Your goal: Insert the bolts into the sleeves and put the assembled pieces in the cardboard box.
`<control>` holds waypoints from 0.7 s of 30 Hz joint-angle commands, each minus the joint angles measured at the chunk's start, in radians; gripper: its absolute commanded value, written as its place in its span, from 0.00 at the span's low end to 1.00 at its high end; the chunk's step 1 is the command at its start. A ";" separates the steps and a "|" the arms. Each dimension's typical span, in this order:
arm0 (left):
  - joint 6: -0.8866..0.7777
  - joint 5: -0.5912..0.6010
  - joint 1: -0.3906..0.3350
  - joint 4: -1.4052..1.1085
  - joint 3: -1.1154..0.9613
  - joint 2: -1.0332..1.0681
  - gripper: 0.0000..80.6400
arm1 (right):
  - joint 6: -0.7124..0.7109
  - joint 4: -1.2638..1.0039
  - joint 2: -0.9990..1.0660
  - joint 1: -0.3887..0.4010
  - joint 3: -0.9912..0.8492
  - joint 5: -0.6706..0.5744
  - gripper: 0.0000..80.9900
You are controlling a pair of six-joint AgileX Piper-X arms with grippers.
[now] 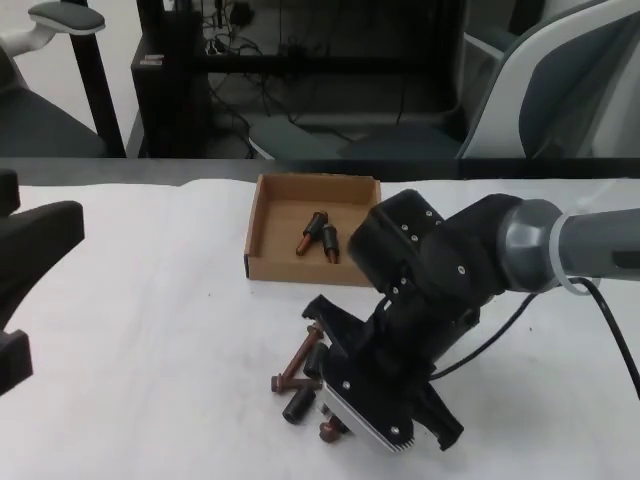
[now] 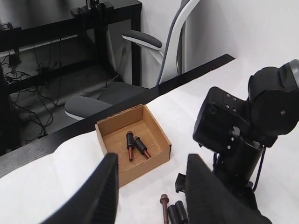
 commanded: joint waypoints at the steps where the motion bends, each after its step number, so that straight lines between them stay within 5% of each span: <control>1: 0.002 -0.006 0.001 -0.015 -0.001 -0.007 0.57 | -0.040 0.062 0.045 -0.017 0.023 0.161 0.01; 15: 0.000 -0.078 0.001 -0.010 -0.001 -0.007 0.57 | -0.039 0.069 0.029 -0.005 0.023 0.177 0.00; 21: -0.044 -0.072 0.001 -0.003 -0.001 -0.007 0.57 | 0.072 0.029 -0.053 0.027 0.023 0.172 0.00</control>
